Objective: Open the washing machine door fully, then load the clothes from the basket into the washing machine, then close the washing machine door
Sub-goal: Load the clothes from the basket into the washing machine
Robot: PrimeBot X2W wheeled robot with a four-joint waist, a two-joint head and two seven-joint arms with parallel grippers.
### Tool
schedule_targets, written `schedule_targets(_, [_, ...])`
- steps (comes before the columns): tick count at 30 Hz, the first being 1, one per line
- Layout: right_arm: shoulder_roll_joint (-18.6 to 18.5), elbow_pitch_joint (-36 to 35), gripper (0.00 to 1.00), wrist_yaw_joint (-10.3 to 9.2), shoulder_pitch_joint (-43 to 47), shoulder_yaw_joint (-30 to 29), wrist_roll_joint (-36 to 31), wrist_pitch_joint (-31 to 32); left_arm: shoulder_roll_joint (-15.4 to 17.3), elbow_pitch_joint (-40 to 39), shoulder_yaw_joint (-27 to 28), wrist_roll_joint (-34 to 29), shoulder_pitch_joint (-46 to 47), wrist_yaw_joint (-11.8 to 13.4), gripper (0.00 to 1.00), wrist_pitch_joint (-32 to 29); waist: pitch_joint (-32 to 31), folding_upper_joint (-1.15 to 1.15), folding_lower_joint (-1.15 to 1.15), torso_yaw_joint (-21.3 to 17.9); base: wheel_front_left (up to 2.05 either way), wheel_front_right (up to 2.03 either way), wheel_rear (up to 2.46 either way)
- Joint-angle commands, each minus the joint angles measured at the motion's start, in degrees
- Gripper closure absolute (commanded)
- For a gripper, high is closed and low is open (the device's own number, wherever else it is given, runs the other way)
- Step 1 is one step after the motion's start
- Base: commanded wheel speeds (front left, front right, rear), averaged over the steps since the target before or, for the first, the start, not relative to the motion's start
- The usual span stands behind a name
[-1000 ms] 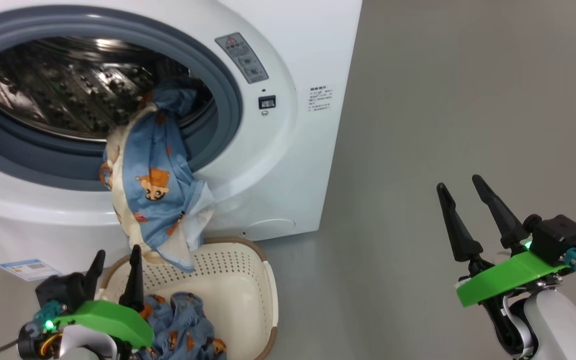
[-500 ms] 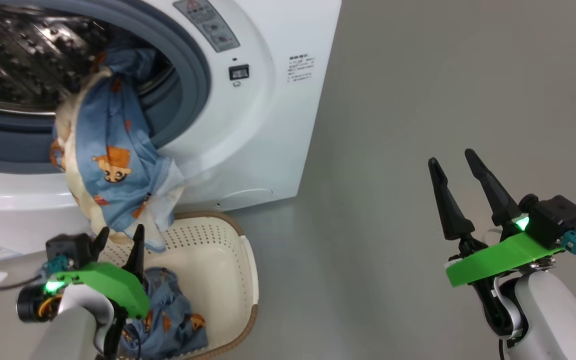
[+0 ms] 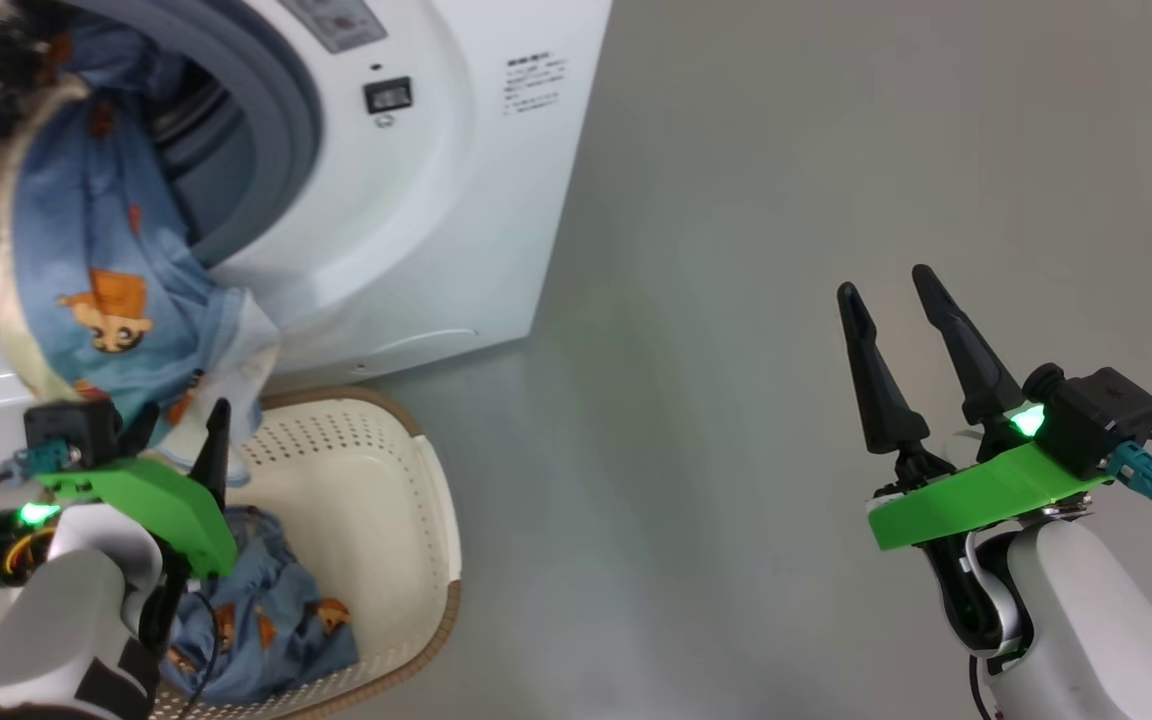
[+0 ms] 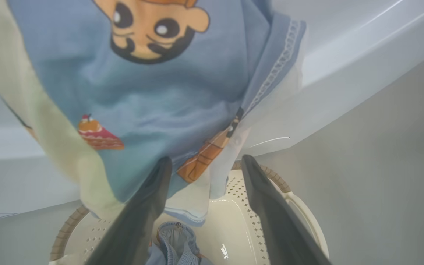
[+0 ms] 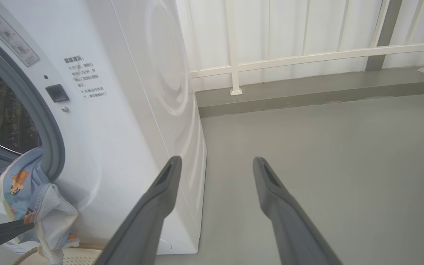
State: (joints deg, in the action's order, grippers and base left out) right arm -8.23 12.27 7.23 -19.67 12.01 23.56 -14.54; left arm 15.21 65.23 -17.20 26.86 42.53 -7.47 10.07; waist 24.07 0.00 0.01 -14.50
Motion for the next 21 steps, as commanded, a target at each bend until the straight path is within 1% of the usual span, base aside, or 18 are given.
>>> schedule_targets(1, [0.07, -1.56, 0.00, 0.25, -0.75, 0.75, -0.89, -0.46, 2.17, 0.07, 0.94, 0.90, 1.67, -0.02, 0.00, 0.20, 1.54, 0.00, -0.01, -1.39, 0.00, 0.00, 0.00])
schedule_targets(6, [0.82, -1.97, 0.00, 0.25, -1.16, 0.56, -1.09, -0.46, 2.54, 2.67, 1.57, 2.58, 4.75, 0.03, 0.00, 0.61, 3.21, 0.00, -0.01, -2.18, 0.00, 0.00, 0.00])
schedule_targets(10, [1.24, -2.09, 0.00, 0.25, -1.39, 0.51, -1.25, -0.46, 2.72, 3.70, 2.65, 3.55, 6.77, 0.66, 0.00, 1.84, 3.99, 0.00, -0.01, -2.46, 0.00, 0.00, 0.00])
schedule_targets(15, [1.70, -2.02, 0.00, 0.25, -1.73, 0.49, -1.42, -0.46, 2.76, 5.10, 4.25, 4.89, 9.02, 2.77, 0.00, 3.25, 4.66, 0.00, -0.01, -2.73, 0.00, 0.00, 0.00])
schedule_targets(19, [1.87, -1.78, 0.00, 0.25, -1.86, 0.41, -1.59, -0.46, 2.56, 5.56, 5.64, 6.24, 9.87, 3.10, 0.00, 4.09, 4.64, 0.00, -0.01, -2.70, 0.00, 0.00, 0.00])
schedule_targets(20, [1.86, -1.70, 0.00, 0.25, -1.88, 0.38, -1.63, -0.46, 2.42, 5.59, 5.86, 6.47, 9.85, 3.04, 0.37, 4.27, 4.52, 0.00, -0.01, -2.64, 0.00, 0.00, 0.00])
schedule_targets(21, [1.82, -1.62, 0.00, 0.25, -1.89, 0.36, -1.67, -0.46, 2.30, 5.48, 6.04, 6.63, 9.79, 2.93, 0.67, 4.44, 4.36, 0.00, -0.01, -2.55, 0.00, 0.00, 0.00])
